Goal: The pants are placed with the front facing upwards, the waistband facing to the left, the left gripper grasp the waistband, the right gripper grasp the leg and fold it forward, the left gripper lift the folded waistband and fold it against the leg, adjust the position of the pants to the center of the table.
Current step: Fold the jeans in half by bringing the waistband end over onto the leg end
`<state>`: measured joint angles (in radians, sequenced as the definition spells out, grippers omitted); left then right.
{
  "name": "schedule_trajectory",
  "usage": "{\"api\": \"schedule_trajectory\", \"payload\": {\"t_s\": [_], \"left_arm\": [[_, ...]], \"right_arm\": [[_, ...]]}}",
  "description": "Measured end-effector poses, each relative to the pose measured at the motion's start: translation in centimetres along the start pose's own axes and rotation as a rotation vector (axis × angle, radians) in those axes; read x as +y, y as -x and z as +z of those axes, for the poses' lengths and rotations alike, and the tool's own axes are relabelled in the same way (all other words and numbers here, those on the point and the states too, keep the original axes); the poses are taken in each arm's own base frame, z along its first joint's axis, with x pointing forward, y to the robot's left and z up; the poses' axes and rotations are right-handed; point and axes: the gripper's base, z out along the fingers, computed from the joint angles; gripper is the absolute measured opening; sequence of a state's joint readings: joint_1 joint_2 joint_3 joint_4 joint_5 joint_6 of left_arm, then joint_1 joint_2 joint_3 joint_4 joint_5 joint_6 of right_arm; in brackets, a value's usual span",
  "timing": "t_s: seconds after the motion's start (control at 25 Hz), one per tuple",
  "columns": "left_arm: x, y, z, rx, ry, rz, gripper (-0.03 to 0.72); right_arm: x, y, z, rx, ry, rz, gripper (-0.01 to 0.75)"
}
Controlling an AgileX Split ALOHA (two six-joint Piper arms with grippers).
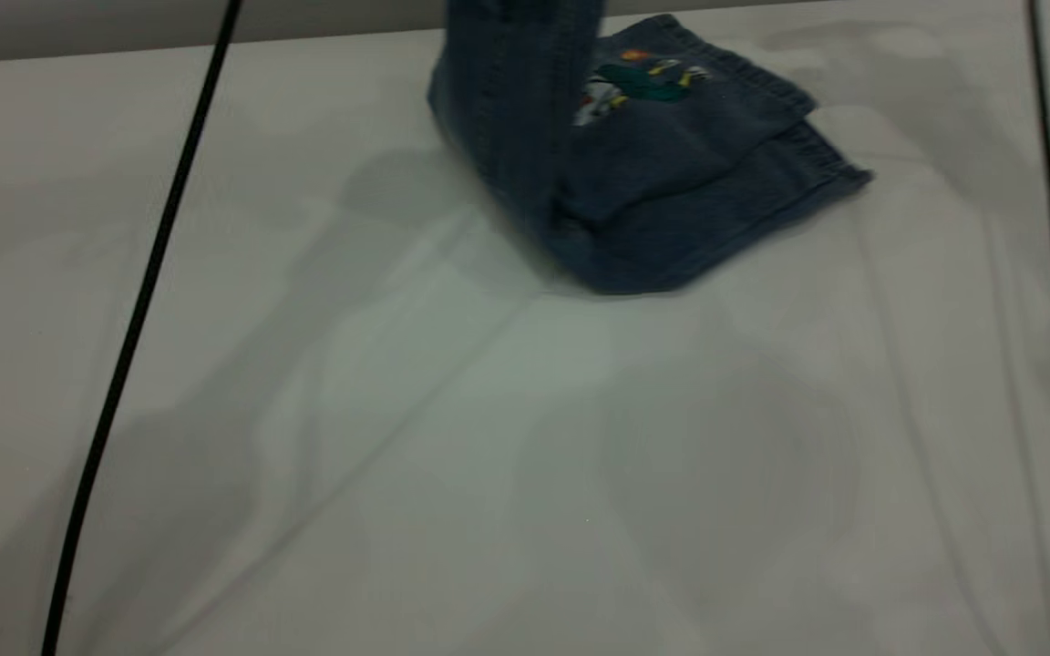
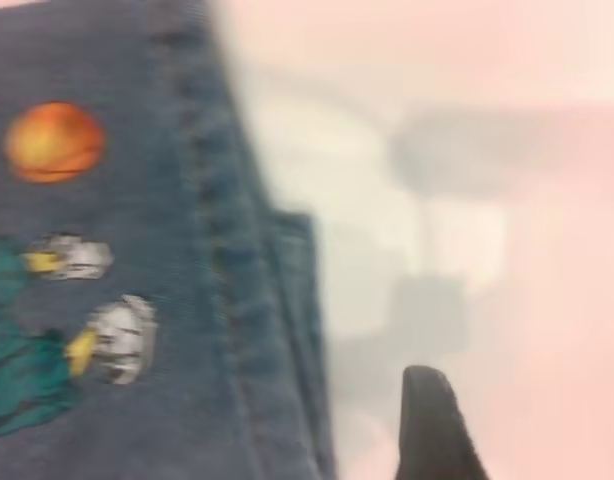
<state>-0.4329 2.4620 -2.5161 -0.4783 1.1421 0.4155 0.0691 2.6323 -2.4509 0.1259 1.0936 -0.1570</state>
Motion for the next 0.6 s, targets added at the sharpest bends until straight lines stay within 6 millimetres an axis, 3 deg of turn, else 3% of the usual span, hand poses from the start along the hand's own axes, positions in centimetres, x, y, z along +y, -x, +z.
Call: {"api": "schedule_trajectory", "payload": {"t_s": [0.2, 0.32, 0.6], "left_arm": [[0.5, -1.2, 3.3, 0.016, -0.027, -0.028, 0.131], [0.5, -1.8, 5.7, -0.004, -0.035, 0.001, 0.131], [-1.7, -2.2, 10.7, -0.095, -0.020, 0.115, 0.152]], "right_arm": [[-3.7, -0.7, -0.4, 0.022, -0.021, 0.073, 0.344], [-3.8, -0.7, -0.5, 0.023, -0.020, 0.077, 0.344], [-3.6, -0.7, -0.4, 0.025, -0.017, 0.073, 0.344]]}}
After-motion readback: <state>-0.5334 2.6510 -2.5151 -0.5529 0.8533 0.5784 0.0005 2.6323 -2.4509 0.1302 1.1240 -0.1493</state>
